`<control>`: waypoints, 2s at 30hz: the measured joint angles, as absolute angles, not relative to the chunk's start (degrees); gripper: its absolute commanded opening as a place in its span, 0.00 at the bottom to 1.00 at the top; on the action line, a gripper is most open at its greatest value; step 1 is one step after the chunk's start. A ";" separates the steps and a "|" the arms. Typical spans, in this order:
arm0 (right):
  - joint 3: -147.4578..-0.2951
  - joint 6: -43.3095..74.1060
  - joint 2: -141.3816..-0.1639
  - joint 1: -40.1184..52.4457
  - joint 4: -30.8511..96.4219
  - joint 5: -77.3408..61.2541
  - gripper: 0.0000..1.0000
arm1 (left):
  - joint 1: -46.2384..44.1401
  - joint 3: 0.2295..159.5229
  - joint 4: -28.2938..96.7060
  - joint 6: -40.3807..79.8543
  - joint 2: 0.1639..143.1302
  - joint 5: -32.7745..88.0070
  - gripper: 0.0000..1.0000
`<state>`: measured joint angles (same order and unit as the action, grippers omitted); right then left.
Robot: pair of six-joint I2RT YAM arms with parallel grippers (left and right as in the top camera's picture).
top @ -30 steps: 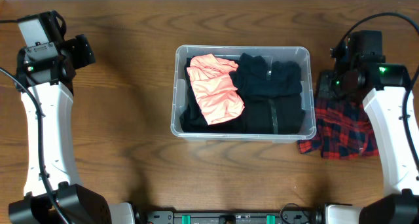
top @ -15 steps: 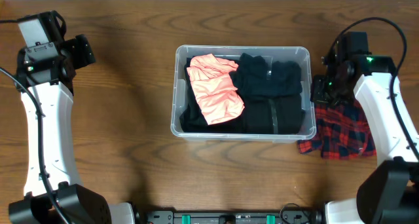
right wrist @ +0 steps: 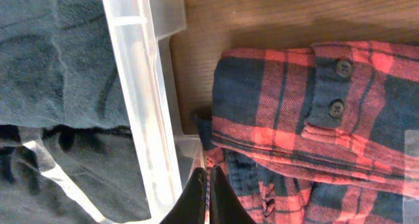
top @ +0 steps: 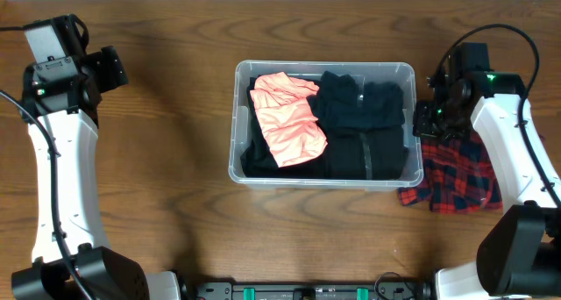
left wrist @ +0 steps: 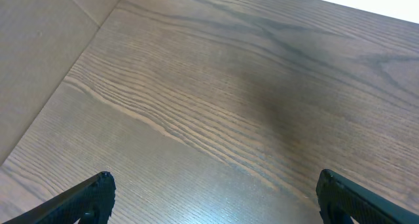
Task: Pack container
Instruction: 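Move the right gripper out of the bin to the plaid shirt, then grasp the red plaid shirt's edge with the right gripper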
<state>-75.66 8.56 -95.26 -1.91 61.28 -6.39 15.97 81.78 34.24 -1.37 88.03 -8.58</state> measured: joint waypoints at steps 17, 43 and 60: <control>-75.66 9.28 -95.26 -3.36 60.14 -4.99 0.01 | 15.97 81.78 34.24 -1.37 88.03 -8.58 0.98; -75.59 34.15 -95.26 -37.01 69.28 0.49 0.04 | 15.97 81.78 34.22 -1.37 88.03 -8.58 0.98; -75.55 47.75 -95.26 -48.49 69.87 7.53 0.73 | 15.97 81.78 34.24 -1.34 88.03 -8.58 0.98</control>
<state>-75.55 47.75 -95.26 -48.49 69.87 7.53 15.97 81.78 34.24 -1.34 88.03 -8.58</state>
